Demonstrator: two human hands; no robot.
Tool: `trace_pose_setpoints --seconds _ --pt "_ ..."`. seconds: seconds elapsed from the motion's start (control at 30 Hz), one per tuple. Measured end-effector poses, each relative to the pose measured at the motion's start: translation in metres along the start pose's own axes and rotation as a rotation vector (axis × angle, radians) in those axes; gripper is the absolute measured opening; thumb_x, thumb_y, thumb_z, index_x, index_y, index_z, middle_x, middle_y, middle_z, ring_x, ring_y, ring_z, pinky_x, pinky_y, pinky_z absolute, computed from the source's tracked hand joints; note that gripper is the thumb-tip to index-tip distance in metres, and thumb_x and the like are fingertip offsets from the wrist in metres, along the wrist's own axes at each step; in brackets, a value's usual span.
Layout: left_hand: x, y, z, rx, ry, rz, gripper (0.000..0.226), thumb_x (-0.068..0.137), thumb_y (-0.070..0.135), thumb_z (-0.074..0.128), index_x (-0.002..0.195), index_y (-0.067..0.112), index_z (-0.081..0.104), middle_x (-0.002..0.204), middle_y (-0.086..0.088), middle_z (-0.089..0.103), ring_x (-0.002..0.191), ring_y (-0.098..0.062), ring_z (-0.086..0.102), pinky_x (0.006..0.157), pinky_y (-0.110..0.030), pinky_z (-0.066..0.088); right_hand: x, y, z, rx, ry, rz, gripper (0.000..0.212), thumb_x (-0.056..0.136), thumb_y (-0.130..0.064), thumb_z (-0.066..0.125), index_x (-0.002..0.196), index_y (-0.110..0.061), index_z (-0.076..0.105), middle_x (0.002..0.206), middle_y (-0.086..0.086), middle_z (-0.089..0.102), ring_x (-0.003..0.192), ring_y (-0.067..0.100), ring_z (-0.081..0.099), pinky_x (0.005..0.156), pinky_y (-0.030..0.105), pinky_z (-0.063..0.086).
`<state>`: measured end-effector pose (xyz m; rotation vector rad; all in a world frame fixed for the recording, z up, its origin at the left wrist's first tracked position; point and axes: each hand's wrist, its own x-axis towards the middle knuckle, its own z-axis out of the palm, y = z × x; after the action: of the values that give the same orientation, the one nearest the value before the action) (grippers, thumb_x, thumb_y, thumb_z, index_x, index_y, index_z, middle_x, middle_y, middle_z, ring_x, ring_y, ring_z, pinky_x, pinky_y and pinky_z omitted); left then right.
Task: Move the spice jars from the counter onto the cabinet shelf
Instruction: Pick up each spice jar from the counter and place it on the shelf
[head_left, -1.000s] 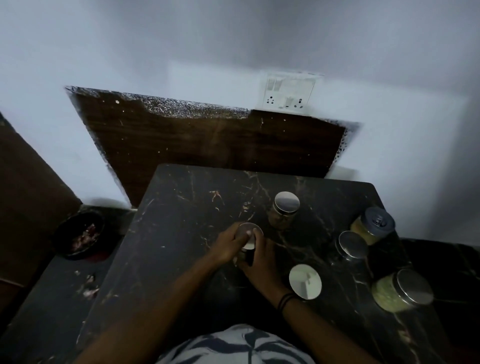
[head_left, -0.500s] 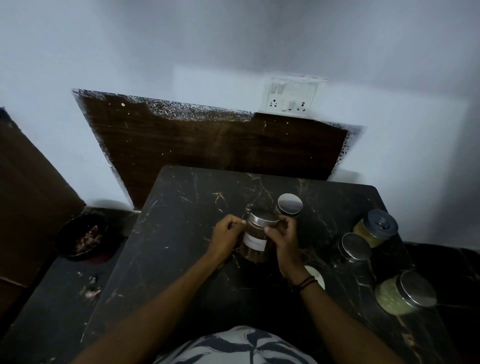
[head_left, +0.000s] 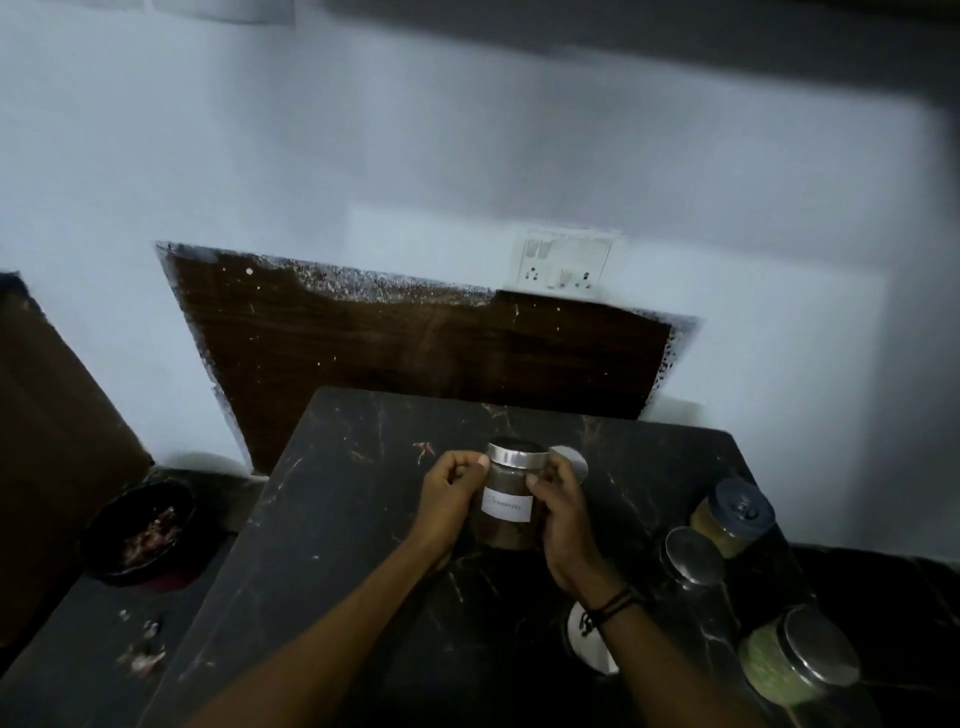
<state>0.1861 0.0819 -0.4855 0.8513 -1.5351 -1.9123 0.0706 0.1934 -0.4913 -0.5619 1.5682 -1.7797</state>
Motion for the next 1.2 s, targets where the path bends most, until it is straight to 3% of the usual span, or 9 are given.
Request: trace_pose_setpoints --seconds 0.2,0.33,0.47,0.57,0.73,0.93,1.03,1.13,1.2 --pt "0.034 0.105 0.04 -0.108 0.071 0.238 0.016 0.095 0.022 0.064 0.104 0.01 0.068 0.094 -0.001 0.075 0.084 -0.008 0.071 0.069 -0.02 0.057 0.031 -0.113 0.008 0.029 -0.063 -0.229 0.066 0.079 -0.003 0.052 0.143 -0.018 0.045 0.131 0.01 0.063 0.115 0.029 0.063 0.092 0.046 0.056" --pt "0.044 0.182 0.067 -0.202 0.091 0.397 0.013 0.097 0.021 0.061 0.101 0.011 0.068 0.09 0.001 0.077 0.083 -0.007 0.073 0.068 -0.018 0.056 0.043 -0.194 0.018 0.059 -0.016 -0.396 0.054 0.075 -0.008 0.062 0.126 -0.021 0.048 0.124 0.004 0.066 0.106 0.014 0.068 0.079 0.029 0.055" --pt "0.046 0.257 0.087 -0.198 0.062 0.572 0.017 0.098 0.019 0.058 0.105 0.026 0.073 0.107 0.001 0.076 0.098 -0.013 0.071 0.077 -0.026 0.059 0.047 -0.274 0.028 0.048 0.08 -0.64 0.036 0.077 -0.018 0.067 0.109 -0.015 0.05 0.105 -0.001 0.061 0.084 -0.002 0.068 0.066 0.016 0.054" --pt "0.045 0.306 0.095 -0.137 0.072 0.695 0.027 0.095 0.015 0.063 0.107 0.036 0.072 0.117 0.004 0.073 0.106 -0.008 0.068 0.085 -0.025 0.058 0.047 -0.323 0.037 0.026 0.118 -0.765 0.029 0.08 -0.024 0.068 0.104 -0.017 0.054 0.097 -0.006 0.062 0.085 0.0 0.068 0.065 0.017 0.054" --pt "0.04 0.374 0.109 -0.137 0.116 0.842 0.02 0.094 0.021 0.066 0.104 0.038 0.071 0.107 0.012 0.073 0.096 0.003 0.068 0.068 -0.012 0.054 0.051 -0.381 0.047 -0.028 0.167 -0.864 0.018 0.087 -0.03 0.07 0.103 -0.029 0.06 0.107 -0.003 0.067 0.103 0.017 0.064 0.086 0.037 0.056" --pt "0.045 0.426 0.121 -0.14 0.158 0.93 0.015 0.093 0.022 0.067 0.102 0.034 0.071 0.095 0.014 0.076 0.091 0.002 0.07 0.069 -0.015 0.055 0.053 -0.437 0.055 -0.096 0.13 -0.966 0.033 0.077 -0.03 0.062 0.11 -0.026 0.059 0.106 -0.007 0.067 0.096 0.012 0.065 0.074 0.027 0.055" --pt "0.055 0.449 0.125 -0.097 0.213 0.963 0.016 0.096 0.021 0.062 0.103 0.033 0.069 0.098 0.013 0.075 0.096 -0.006 0.071 0.076 -0.024 0.06 0.065 -0.459 0.062 -0.224 0.163 -1.027 0.037 0.08 -0.026 0.062 0.117 -0.028 0.056 0.112 -0.015 0.062 0.093 0.004 0.062 0.068 0.015 0.05" --pt "0.069 0.473 0.128 0.016 0.284 1.005 0.021 0.1 0.019 0.053 0.112 0.019 0.071 0.109 -0.002 0.073 0.104 -0.02 0.068 0.09 -0.044 0.058 0.089 -0.48 0.073 -0.347 0.238 -1.045 0.042 0.089 -0.018 0.061 0.131 -0.025 0.054 0.12 -0.006 0.052 0.1 0.007 0.059 0.078 0.019 0.048" --pt "0.081 0.487 0.128 0.113 0.317 1.015 0.027 0.101 0.016 0.048 0.115 0.011 0.071 0.108 -0.009 0.072 0.102 -0.024 0.067 0.09 -0.05 0.057 0.106 -0.493 0.081 -0.442 0.271 -1.047 0.038 0.091 -0.016 0.059 0.128 -0.024 0.057 0.116 -0.002 0.056 0.1 0.014 0.059 0.082 0.026 0.048"
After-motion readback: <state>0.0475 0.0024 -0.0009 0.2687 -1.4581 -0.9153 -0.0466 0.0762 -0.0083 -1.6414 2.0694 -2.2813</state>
